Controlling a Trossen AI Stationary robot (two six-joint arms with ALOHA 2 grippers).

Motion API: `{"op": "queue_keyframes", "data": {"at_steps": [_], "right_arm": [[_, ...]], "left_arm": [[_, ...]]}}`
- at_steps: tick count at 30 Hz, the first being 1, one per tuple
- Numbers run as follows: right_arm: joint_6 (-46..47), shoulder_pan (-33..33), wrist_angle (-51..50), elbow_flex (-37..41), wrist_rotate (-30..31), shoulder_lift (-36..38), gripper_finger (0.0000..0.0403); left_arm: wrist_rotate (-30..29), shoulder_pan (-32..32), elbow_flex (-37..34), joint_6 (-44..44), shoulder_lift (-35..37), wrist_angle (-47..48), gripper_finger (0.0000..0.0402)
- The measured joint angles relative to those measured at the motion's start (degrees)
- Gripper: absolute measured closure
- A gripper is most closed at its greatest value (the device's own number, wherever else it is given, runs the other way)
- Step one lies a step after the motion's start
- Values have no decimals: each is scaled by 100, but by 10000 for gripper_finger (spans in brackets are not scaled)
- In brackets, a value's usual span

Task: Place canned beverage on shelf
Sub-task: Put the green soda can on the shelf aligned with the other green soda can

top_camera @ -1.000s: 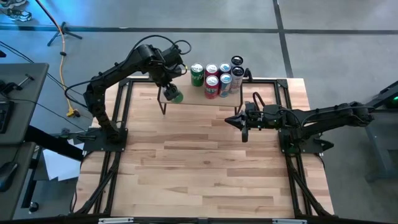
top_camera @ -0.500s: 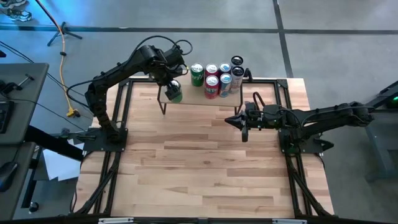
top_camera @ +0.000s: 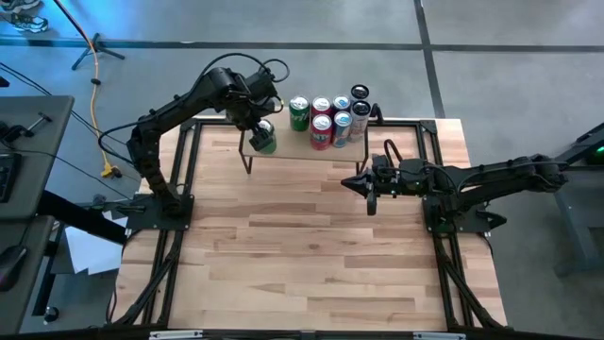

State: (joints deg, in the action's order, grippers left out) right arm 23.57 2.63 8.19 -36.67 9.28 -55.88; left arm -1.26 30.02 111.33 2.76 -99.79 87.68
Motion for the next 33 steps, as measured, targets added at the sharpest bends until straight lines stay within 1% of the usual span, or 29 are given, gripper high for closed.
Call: {"op": "queue_keyframes", "data": {"at_steps": [5, 12, 15, 18, 20, 23, 25, 27, 30, 33], "right_arm": [[-6, -2, 0, -2, 1, -2, 403], [-56, -1, -1, 0, 2, -4, 403], [-64, 0, -2, -2, 2, -4, 403], [-66, -2, -2, -1, 2, -4, 403], [-66, -1, -2, -1, 2, -6, 403], [-87, -2, -4, -2, 2, -9, 403], [-154, -1, -4, -1, 2, -9, 403], [-154, -2, -4, -1, 2, -9, 403], [-155, 0, -10, -2, 2, -9, 403], [-153, -1, -27, -2, 2, -11, 403]], "left_arm": [[62, 0, 199, 0, 29, 154, 91], [71, -9, 979, 43, 52, 233, 91], [83, -25, 1261, 288, 140, 223, 91], [29, -139, 1305, 543, 345, 153, 91], [-187, -297, 1303, 757, 492, 62, 91], [-860, -642, 1279, 1018, 707, -44, 91], [-1349, -905, 1092, 1194, 905, -254, 91], [-1642, -1151, 787, 1363, 1131, -473, 91], [-1772, -1458, 81, 1524, 1529, -1016, 91], [-1780, -1690, -856, 1688, 1989, -1709, 92]]}}
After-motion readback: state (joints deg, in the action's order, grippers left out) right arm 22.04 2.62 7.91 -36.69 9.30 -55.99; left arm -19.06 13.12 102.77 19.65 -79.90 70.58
